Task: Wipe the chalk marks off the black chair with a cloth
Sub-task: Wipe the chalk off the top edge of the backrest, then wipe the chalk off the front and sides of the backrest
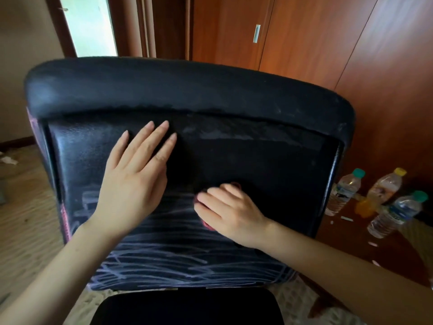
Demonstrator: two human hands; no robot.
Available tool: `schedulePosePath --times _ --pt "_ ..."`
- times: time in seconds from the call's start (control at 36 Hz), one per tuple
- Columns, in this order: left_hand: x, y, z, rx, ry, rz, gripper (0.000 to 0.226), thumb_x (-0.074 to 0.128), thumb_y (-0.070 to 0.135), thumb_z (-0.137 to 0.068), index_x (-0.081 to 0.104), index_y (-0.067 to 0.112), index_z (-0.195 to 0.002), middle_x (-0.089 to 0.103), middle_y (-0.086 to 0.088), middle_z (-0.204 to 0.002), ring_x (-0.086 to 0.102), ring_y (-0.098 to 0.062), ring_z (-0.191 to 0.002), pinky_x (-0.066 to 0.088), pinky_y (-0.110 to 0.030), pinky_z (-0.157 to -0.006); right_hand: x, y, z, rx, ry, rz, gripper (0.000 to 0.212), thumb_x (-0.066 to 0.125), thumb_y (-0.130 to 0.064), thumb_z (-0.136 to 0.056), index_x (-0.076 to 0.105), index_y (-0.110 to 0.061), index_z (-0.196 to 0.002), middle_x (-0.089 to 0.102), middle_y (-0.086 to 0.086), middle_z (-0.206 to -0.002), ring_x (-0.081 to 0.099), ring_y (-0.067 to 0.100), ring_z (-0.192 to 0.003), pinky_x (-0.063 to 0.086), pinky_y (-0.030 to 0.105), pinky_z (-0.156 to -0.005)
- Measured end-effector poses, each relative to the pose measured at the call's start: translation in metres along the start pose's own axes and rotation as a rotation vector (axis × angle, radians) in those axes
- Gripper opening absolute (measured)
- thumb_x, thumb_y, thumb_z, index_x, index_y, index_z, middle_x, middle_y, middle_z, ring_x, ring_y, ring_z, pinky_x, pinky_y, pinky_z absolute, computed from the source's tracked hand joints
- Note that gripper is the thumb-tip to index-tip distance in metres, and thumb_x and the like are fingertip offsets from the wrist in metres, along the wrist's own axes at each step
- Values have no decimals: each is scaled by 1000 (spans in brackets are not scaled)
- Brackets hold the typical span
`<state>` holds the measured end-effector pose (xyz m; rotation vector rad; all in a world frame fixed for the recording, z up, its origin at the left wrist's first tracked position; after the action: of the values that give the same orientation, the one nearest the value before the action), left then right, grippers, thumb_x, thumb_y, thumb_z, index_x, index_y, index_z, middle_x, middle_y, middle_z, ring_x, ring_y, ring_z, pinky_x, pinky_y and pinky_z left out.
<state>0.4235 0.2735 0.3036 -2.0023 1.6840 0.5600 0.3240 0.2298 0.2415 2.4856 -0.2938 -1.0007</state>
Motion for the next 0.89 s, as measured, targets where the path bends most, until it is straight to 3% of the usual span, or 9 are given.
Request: schedulePosePath --times 0.17,0.33,0.42,0.5,0.56,0.61,0.72,0.83,0.89 --pt "4 -1 3 5 -7 -10 50 47 8 -89 47 7 -139 35 -11 -150 30 -27 -140 21 -48 -114 39 -29 92 -98 -293 5 22 50 -3 -92 68 -14 -87 67 3 -89 62 20 -76 50 34 -71" --pt "0 1 5 -24 7 34 49 48 8 -89 47 6 -138 35 -13 -150 29 -28 -141 20 -50 -115 24 -28 76 -48 -317 -95 27 43 -4 -96 68 -14 -92 65 1 -88 58 19 -71 50 31 -68" --pt "-2 3 5 -48 15 78 46 49 10 -89 51 7 -134 39 -14 -148 30 -29 -140 20 -51 -114 -3 -9 49 108 -194 -269 40 32 -5 -99 71 -10 -98 69 5 -96 63 20 -71 53 32 -60" --pt "-9 14 3 -49 15 164 38 50 11 -90 59 5 -126 50 -15 -138 41 -32 -133 29 -50 -110 -25 17 23 313 -48 -405 24 51 -8 -91 68 -14 -107 72 4 -94 69 18 -73 55 31 -56" --pt "-11 27 4 -55 -36 349 31 48 16 -94 63 4 -118 59 -8 -123 54 -27 -116 39 -38 -102 -28 39 14 528 -70 -472 28 66 -23 -81 57 -26 -108 71 -4 -83 66 9 -69 52 29 -56" --pt "-10 34 9 -138 -135 589 28 45 31 -97 63 12 -108 60 6 -106 57 -14 -100 42 -25 -90 -28 55 8 758 -90 -624 26 65 -43 -83 53 -31 -102 69 -9 -79 65 2 -69 51 25 -62" --pt "3 38 29 -363 -226 865 32 49 57 -89 53 26 -90 58 8 -85 59 -16 -82 46 -26 -70 -21 65 12 1067 -103 -880 24 64 -42 -84 53 -23 -93 66 -3 -71 62 3 -64 46 19 -60" --pt "11 40 38 -421 -260 936 42 52 68 -82 54 28 -95 60 9 -90 61 -15 -87 48 -24 -73 -13 59 16 1221 -123 -1070 19 58 -42 -89 54 -23 -85 60 -9 -68 56 2 -63 43 20 -63" --pt "17 42 42 -452 -321 996 47 53 73 -77 54 33 -102 62 12 -99 61 -12 -95 47 -21 -78 -12 58 14 1267 -109 -1196 29 54 -49 -90 53 -24 -75 54 -15 -65 51 0 -65 40 24 -68"
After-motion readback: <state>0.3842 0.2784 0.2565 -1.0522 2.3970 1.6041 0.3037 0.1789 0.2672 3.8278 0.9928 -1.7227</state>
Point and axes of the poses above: each hand's wrist, its own z-axis away from the middle knuckle, its own x-axis out of the palm, y = z × x, the point moved 10 cm from there along -z, towards the middle knuckle
